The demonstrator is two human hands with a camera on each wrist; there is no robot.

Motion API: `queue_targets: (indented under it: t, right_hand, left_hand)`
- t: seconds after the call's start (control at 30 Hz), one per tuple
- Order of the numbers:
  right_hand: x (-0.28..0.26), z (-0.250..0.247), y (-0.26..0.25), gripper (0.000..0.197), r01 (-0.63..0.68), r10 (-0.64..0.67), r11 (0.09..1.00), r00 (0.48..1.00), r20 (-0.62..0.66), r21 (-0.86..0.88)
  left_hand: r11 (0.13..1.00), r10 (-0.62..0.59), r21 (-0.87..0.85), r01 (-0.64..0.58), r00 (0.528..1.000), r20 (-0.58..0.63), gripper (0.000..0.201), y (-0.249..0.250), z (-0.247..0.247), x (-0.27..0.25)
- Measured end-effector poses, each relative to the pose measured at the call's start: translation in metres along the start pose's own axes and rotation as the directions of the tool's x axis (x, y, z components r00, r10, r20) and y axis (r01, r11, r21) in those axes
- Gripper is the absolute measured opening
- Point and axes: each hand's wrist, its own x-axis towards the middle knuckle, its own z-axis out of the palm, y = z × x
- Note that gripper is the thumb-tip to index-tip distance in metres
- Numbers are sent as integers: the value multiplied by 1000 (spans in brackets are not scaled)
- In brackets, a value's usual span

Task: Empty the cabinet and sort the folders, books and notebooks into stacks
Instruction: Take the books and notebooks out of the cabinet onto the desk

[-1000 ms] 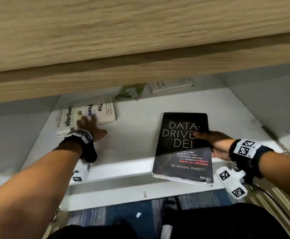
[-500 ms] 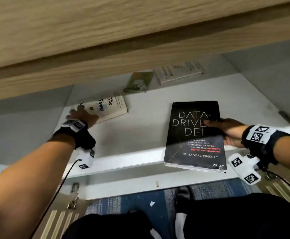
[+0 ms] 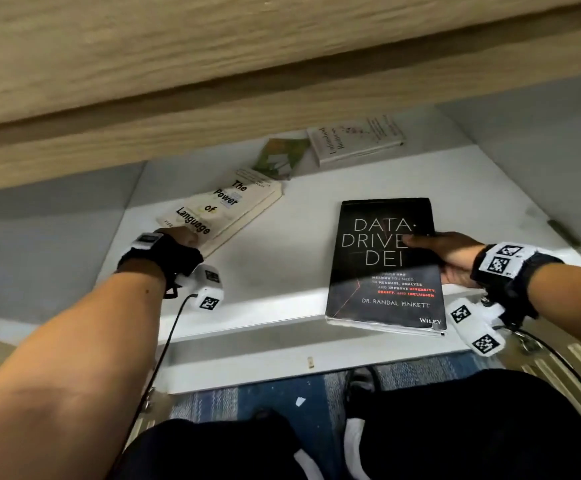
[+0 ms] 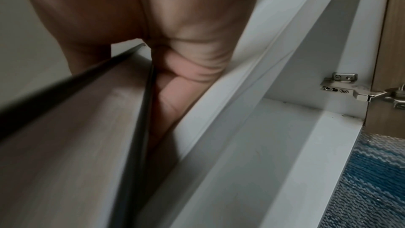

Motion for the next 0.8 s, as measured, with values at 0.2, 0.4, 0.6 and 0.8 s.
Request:
queue_targets:
  t: [0.2,0.4,0.6,0.8]
  right_hand:
    - [-5,2,-2,44,-4,4,1000,1000,10,6]
    - [-9,4,-1,38,20,-20,1000,1000,-14,-4]
    - [-14,6,-6,36,15,-15,1000,999,-30,-6]
    - [-13,6,-5,33,9,-9,1000,1000,-29,-5]
  left_hand:
    - [700,-60,-696,159,985,164,24,52,8,-47]
    - [654,-60,-707,269,950,306,27,79,40,-83]
    - [825,-282,-496,271,958,55,62,47,8,-54]
    - [993,25,-115,-7,988,152,88,51,9,-56]
